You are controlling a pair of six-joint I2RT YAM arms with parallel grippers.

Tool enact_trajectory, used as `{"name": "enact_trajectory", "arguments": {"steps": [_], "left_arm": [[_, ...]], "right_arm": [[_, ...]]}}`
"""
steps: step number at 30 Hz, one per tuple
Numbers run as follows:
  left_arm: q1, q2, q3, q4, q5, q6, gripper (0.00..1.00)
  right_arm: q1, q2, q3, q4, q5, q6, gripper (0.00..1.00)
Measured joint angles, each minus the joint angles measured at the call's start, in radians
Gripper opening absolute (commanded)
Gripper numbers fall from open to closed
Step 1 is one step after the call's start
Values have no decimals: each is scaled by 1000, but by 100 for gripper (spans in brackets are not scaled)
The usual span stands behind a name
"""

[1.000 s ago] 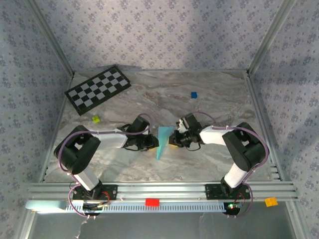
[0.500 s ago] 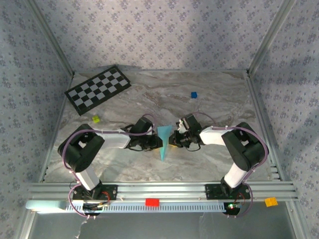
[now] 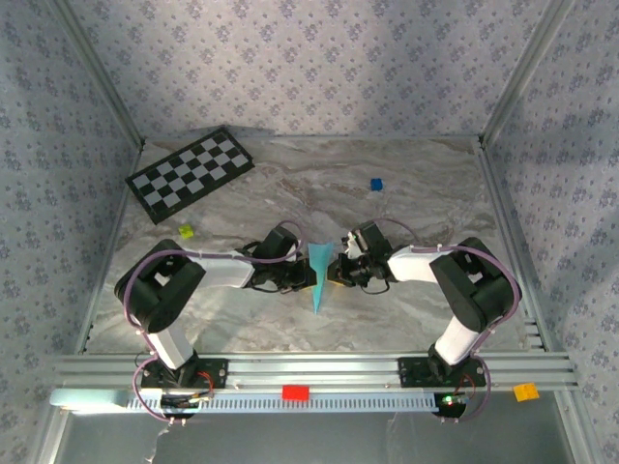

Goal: Fold a paper plane with a square sheet of paper (pick it up from the middle)
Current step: Move the paper plane to the center of the table.

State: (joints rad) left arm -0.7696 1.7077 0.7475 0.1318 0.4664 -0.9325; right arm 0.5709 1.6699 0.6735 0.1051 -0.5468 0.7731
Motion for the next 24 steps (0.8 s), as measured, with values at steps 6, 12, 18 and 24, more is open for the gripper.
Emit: {"name": "enact_trajectory", "arguments": {"steps": [6, 12, 18, 24], "left_arm": [[-10, -30, 16, -63, -47, 12, 0], [-45, -130, 156, -395, -298, 61, 0], [-57, -158, 245, -616, -504, 87, 0], [-58, -144, 245, -739, -588, 96, 0]], "right_arm": [[-2, -12, -4, 2, -5, 6, 17], [-8, -108, -17, -47, 53, 6, 19], [-8, -171, -24, -68, 115, 16, 19], [-6, -176, -24, -77, 141, 28, 20]]}}
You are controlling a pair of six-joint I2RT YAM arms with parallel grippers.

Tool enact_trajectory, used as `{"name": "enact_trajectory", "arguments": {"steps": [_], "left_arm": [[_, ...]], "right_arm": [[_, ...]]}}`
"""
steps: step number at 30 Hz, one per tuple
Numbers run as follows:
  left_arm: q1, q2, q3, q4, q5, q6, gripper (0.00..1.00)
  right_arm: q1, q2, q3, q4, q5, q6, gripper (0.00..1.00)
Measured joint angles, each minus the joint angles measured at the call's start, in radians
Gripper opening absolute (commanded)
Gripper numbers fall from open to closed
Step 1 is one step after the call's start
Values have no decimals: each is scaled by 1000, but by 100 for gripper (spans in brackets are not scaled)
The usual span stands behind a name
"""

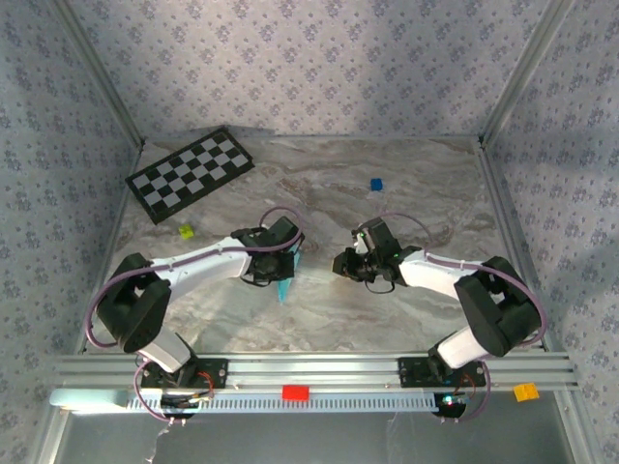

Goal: Fold a paper plane with a square sheet of paper (pick it up from the middle)
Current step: Move the paper plane to the center of the table.

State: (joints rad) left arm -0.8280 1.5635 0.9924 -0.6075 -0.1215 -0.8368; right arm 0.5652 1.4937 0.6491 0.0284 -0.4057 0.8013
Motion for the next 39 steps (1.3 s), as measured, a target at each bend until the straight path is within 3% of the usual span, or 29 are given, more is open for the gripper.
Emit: {"name": "enact_trajectory", "arguments": {"steps": [28, 39], "left_arm": [[-19, 70, -13, 23, 6, -1, 6], [-19, 83, -18, 35, 24, -2, 13]], "right_arm": [[16, 2, 0, 0, 2, 8, 20], [16, 5, 0, 0, 2, 8, 20]]}}
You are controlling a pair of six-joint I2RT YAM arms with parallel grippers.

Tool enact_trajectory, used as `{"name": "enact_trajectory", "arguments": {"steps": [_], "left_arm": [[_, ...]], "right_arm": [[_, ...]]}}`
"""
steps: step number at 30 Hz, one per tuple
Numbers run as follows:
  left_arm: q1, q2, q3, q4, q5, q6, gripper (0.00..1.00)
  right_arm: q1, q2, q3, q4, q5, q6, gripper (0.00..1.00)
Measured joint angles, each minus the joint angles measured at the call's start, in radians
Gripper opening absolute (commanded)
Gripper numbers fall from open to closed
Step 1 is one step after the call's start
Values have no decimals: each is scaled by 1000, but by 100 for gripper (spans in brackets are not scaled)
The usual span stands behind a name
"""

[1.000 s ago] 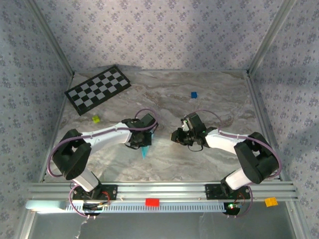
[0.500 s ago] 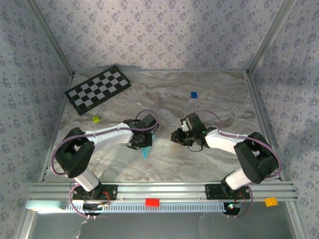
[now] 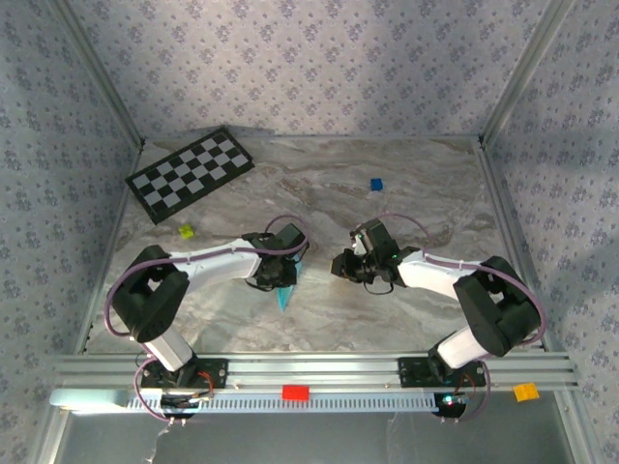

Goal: Fold a paper plane with a square sheet of paper (pick it up from the middle)
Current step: Move the paper plane to the center of the table.

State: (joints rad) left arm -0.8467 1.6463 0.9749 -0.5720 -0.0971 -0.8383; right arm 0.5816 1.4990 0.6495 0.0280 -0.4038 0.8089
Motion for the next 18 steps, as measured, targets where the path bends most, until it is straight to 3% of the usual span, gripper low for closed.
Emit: {"name": "enact_trajectory", "arguments": {"steps": [18], "left_arm": [[0, 31, -25, 22, 0, -4, 15]], "right_arm": [[6, 24, 0, 0, -3, 0, 20]]}}
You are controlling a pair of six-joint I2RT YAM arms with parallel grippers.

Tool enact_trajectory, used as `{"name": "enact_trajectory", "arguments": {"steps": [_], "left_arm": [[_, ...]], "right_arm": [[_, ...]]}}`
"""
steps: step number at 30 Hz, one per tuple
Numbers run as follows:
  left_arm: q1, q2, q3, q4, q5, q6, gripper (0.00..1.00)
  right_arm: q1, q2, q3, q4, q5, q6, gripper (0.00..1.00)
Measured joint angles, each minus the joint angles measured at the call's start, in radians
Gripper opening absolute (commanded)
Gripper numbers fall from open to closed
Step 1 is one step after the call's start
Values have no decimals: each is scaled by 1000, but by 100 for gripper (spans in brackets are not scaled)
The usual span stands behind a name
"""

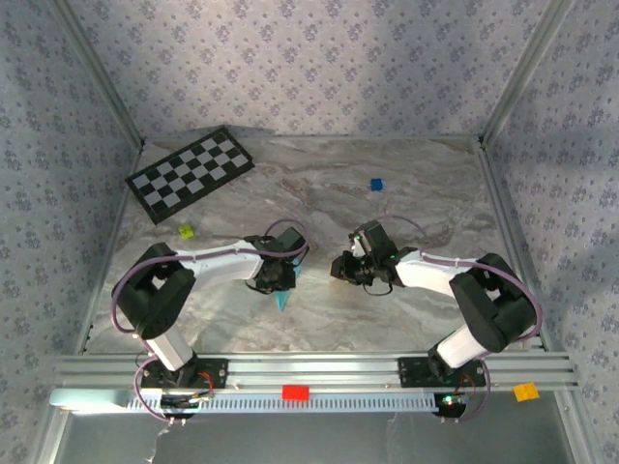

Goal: Fold a paper plane with a square sheet of paper (pick it up from the middle)
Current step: Move the paper plane to the center of the table.

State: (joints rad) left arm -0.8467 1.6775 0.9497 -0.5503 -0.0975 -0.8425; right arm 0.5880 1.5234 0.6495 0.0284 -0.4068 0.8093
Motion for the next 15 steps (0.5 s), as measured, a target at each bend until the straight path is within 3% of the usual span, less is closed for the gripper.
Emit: {"name": "enact_trajectory", "arguments": {"steps": [11, 15], "left_arm": [[-5, 19, 17, 0, 0, -7, 22], [-6, 68, 77, -8, -2, -6, 25]], "right_arm": [[0, -5, 18, -19, 7, -2, 20], [-4, -89, 24, -78, 56, -30, 21]]}}
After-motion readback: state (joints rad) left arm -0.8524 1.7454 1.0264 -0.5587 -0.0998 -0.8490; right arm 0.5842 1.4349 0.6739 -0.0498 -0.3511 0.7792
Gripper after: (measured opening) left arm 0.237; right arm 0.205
